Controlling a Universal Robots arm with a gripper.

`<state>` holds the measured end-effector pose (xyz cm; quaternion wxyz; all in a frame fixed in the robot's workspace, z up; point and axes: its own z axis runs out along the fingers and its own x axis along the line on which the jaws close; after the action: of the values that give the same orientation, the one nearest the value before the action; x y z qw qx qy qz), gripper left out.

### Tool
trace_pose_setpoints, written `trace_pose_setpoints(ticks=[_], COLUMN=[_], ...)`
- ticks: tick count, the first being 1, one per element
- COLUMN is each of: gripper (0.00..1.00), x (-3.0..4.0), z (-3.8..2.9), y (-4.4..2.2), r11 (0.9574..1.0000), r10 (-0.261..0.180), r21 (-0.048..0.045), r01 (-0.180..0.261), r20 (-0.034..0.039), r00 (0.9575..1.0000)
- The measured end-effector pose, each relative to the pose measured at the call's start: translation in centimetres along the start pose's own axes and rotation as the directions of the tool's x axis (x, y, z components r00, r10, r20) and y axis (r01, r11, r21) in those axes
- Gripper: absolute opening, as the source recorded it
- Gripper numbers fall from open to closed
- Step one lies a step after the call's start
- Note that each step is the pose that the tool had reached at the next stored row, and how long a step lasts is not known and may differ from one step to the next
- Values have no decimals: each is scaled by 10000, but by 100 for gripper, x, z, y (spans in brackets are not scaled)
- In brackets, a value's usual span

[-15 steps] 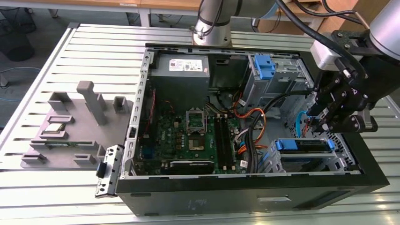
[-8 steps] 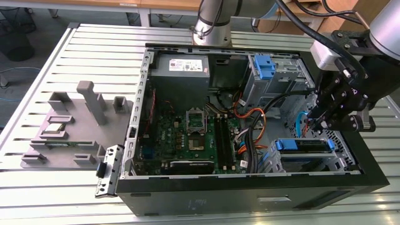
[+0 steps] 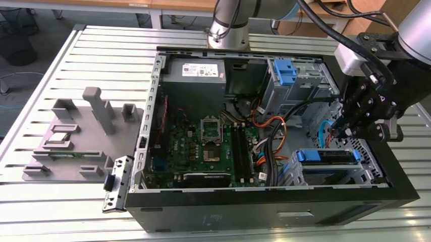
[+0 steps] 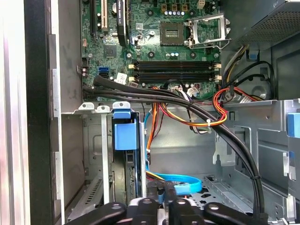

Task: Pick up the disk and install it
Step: 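Insert the first disk wire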

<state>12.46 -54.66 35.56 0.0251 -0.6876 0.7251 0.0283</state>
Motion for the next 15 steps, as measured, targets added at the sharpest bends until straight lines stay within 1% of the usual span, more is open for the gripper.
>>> trace_pose_setpoints(ticks=[1,2,14,15], gripper=[20,16,16,17], x=[0,0,0,0], z=[0,0,0,0], y=[0,0,0,0], r11=[10000,10000,10000,10000], r10=[0,0,1,0], r21=[0,0,0,0], r01=[0,0,-1,0], r20=[0,0,-1,-1], r00=[10000,10000,10000,10000])
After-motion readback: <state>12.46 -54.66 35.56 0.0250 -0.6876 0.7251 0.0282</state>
